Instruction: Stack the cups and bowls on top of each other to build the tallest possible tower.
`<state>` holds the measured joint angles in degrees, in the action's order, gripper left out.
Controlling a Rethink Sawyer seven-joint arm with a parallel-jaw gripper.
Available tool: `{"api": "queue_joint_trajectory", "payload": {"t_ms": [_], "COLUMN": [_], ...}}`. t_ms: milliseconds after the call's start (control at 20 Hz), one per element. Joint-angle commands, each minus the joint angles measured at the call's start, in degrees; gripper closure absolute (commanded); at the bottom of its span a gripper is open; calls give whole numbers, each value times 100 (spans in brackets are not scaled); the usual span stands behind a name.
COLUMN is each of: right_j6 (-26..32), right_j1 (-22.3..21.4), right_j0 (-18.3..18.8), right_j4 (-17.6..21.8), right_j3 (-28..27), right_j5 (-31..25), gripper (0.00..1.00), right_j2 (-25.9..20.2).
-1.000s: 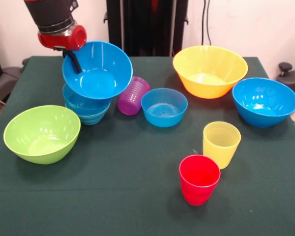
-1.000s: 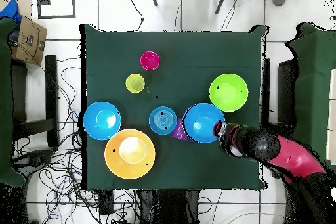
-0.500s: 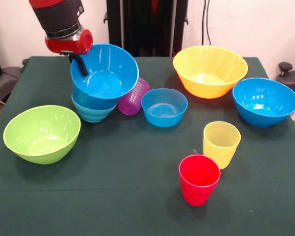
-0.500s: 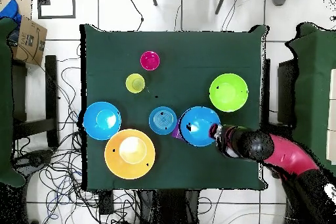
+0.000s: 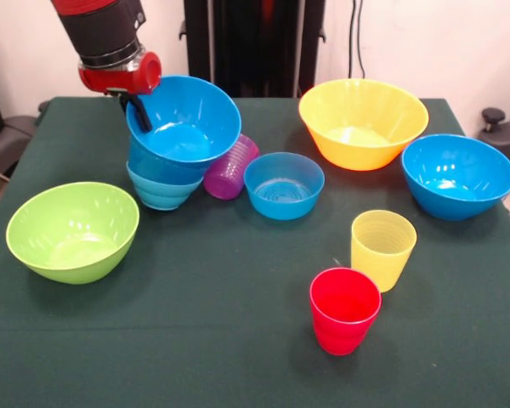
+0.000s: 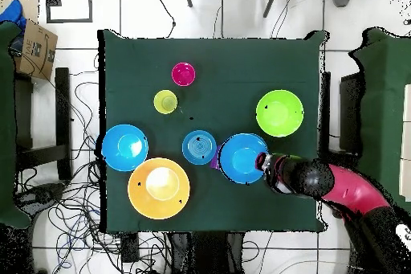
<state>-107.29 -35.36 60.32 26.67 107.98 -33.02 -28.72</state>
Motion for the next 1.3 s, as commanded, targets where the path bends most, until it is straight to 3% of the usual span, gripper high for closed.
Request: {"api": "queue_joint_trajectory", "payload": {"t_ms": [50, 550, 1300], "right_j6": [705, 931, 1157], "right_j1": [233, 63, -397], "right_j0": [-67, 53, 87], "right_j4": [528, 335, 25], "right_j3": [-219, -353, -812], "right_j5": [158, -268, -1396], "gripper": [100, 100, 100], "right_j2": [-199, -365, -688]}}
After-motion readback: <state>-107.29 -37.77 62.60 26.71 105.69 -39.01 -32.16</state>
